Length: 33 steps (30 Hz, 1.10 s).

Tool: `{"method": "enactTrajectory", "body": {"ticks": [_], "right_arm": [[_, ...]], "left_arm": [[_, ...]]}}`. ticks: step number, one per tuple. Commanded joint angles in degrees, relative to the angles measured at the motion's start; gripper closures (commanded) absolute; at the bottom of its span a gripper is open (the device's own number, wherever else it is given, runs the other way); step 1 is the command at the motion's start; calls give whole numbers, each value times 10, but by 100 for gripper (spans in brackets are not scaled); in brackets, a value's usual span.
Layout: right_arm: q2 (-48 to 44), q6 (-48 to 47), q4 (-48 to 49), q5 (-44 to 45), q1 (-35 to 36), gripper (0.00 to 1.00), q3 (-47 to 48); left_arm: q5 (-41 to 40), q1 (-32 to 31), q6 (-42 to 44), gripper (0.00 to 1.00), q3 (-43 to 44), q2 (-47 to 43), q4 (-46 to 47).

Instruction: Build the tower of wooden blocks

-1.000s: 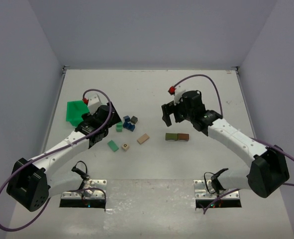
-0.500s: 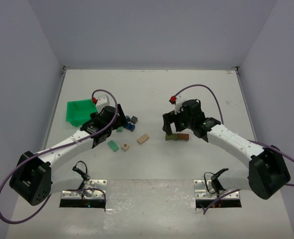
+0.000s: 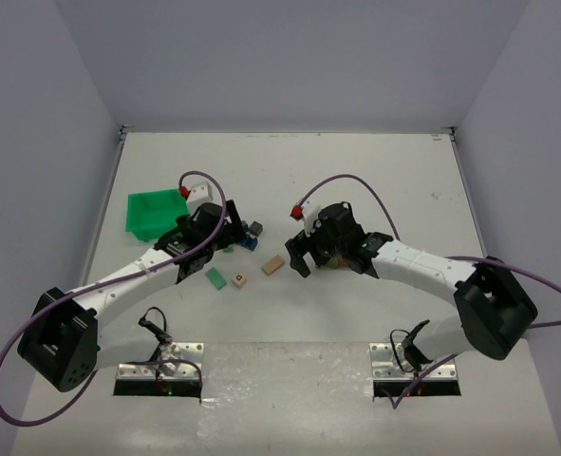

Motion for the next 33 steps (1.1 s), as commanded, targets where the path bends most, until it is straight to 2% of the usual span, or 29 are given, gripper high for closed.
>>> {"method": "enactTrajectory", "body": {"ticks": [1, 14, 22, 28, 33], "right_arm": [[12, -19, 46, 2, 12, 1, 23], [76, -19, 74, -68, 37, 1, 64], [126, -26, 56, -36, 66, 1, 104], [144, -44, 41, 2, 114, 1, 125], [173, 53, -17, 109, 117, 1, 162]], "left_arm": [[2, -6, -4, 0, -10, -11, 19], [3, -6, -33, 0, -47, -93, -10], [-27, -6, -67, 0, -57, -117, -57], [-20, -6, -101, 0, -58, -122, -93], [-26, -6, -159, 0, -76, -130, -126]]}}
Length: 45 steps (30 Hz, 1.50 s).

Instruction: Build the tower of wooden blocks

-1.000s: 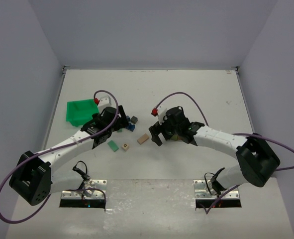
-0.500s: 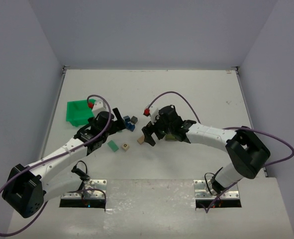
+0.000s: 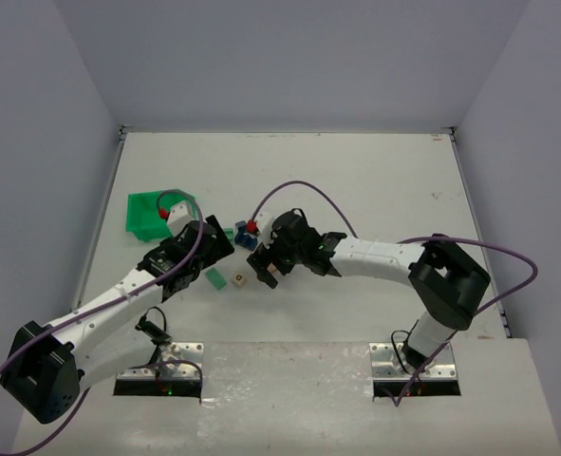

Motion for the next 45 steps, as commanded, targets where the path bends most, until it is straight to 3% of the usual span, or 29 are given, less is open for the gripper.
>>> {"method": "enactTrajectory", "body": {"ticks": [1, 13, 20, 26, 28, 31, 38, 45], "right_arm": [[27, 77, -41, 110, -2, 1, 54], [123, 66, -68, 122, 10, 1, 116], [161, 76, -95, 173, 23, 4, 149], [171, 90, -100, 202, 39, 31, 153], [170, 97, -103, 208, 45, 48, 156], [167, 117, -126, 216, 47, 62, 166], [130, 176, -153, 253, 47, 73, 165], [37, 236, -187, 345, 36, 73, 135]], "left_arm": [[-15, -5, -60, 0, -14, -18, -29], [-22, -5, -55, 0, -16, -18, -33], [-26, -5, -53, 0, -15, -18, -33], [-30, -5, -55, 0, -14, -18, -31], [-32, -5, -54, 0, -13, -17, -30], [-33, -5, -55, 0, -12, -16, -29], [-48, -5, -54, 0, 4, -21, -22], [-52, -5, -5, 0, 42, -13, 44]]}}
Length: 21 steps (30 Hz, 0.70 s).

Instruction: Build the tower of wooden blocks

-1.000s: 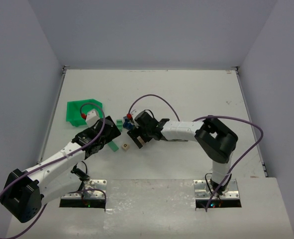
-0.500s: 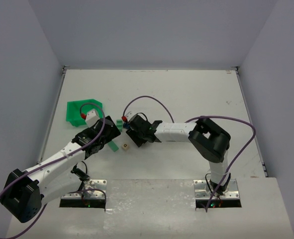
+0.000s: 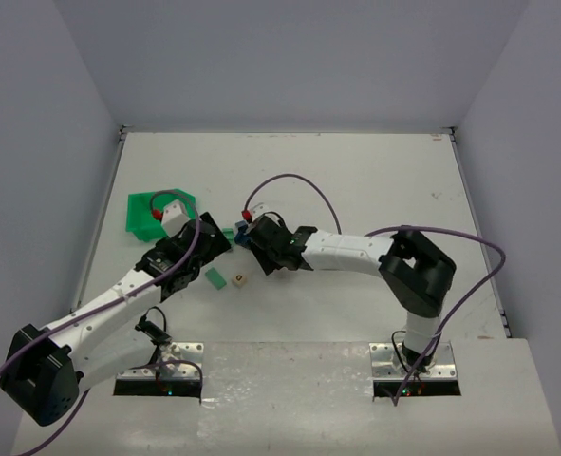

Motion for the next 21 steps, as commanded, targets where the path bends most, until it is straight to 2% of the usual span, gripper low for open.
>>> {"method": "enactTrajectory", "body": {"ticks": [1, 7, 10, 16, 21], "right_arm": [[-93, 70, -34, 98, -19, 73, -15], [-189, 196, -64, 130, -76, 68, -100], [-227, 237, -72, 129, -103, 69, -137], [-223, 291, -135, 160, -129, 70, -123], [-191, 320, -145, 158, -130, 70, -108]], "left_arm": [[-10, -5, 39, 0, 43, 3, 74], [-1, -4, 79, 0, 84, 36, 130], [-4, -5, 99, 0, 97, 47, 148], [-20, -5, 123, 0, 104, 54, 178], [-33, -5, 131, 0, 96, 56, 191]]}}
